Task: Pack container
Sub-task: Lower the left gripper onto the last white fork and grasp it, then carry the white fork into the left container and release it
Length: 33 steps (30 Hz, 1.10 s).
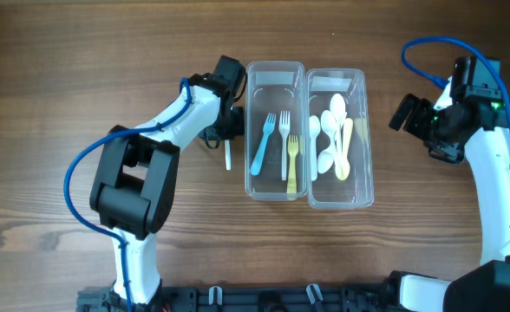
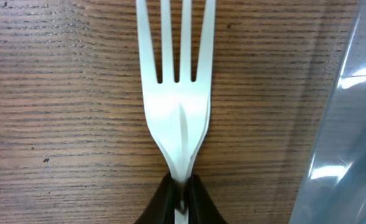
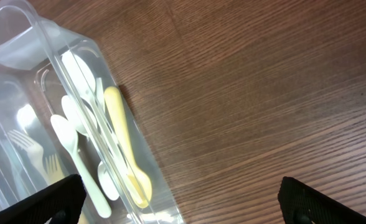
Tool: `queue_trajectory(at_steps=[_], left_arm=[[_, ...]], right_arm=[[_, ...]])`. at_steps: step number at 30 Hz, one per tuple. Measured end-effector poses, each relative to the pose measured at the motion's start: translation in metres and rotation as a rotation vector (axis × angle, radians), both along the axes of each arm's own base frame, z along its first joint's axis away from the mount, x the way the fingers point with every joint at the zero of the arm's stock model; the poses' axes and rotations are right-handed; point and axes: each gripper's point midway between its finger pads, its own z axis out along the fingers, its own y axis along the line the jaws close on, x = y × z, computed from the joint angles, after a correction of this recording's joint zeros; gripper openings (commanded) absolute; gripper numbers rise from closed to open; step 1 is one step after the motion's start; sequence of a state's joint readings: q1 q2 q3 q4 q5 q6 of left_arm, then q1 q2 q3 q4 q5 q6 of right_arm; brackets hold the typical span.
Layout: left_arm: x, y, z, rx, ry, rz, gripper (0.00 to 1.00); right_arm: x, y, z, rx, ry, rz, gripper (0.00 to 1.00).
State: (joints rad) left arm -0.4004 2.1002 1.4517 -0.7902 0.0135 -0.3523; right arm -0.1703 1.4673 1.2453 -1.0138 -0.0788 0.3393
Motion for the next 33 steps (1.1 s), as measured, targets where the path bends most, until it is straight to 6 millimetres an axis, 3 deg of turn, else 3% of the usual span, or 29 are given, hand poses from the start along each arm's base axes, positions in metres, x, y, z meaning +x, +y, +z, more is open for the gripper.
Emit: queue_trajectory(at_steps=[5,8,11,14,15,17,19,23,26,27,29,33], left_arm=[[0.000,0.003,0.000,-0.009,0.010,0.009,0.04],[-0.011,0.015,0.002,0.013,0.070,0.028,0.04],[-0.014,0.025,0.017,0.024,0.097,0.050,0.04],[0.001,0.022,0.058,-0.008,0.010,0.053,0.04],[0.011,0.013,0.092,-0.043,-0.078,0.042,0.04],[0.014,0.003,0.128,-0.080,-0.169,0.021,0.04],[0.009,-0.014,0.165,-0.122,-0.258,-0.023,0.05],[-0.006,-0.054,0.206,-0.190,-0.364,-0.120,0.07],[-0.013,-0.076,0.202,-0.198,-0.365,-0.171,0.12],[-0.014,-0.081,0.198,-0.196,-0.361,-0.182,0.18],[-0.013,-0.091,0.184,-0.183,-0.341,-0.200,0.35],[-0.012,-0.101,0.143,-0.139,-0.267,-0.220,0.41]], right_arm=[[0.000,0.000,0.000,0.000,0.000,0.000,1.00],[0.000,0.000,0.000,0.000,0.000,0.000,0.99],[0.000,0.000,0.000,0.000,0.000,0.000,0.99],[0.000,0.000,0.000,0.000,-0.001,0.000,1.00],[0.000,0.000,0.000,0.000,-0.002,0.000,1.00],[0.001,0.000,0.000,-0.001,-0.004,0.000,1.00],[0.001,0.000,0.000,-0.001,-0.004,0.000,0.99],[0.001,0.000,0.000,-0.001,-0.005,0.000,0.99],[0.001,0.000,0.000,-0.001,-0.005,0.000,0.99],[0.001,0.000,0.000,-0.001,-0.005,0.000,1.00],[0.001,0.000,0.000,-0.001,-0.005,0.000,1.00],[0.001,0.001,0.000,0.008,-0.006,0.004,0.99]])
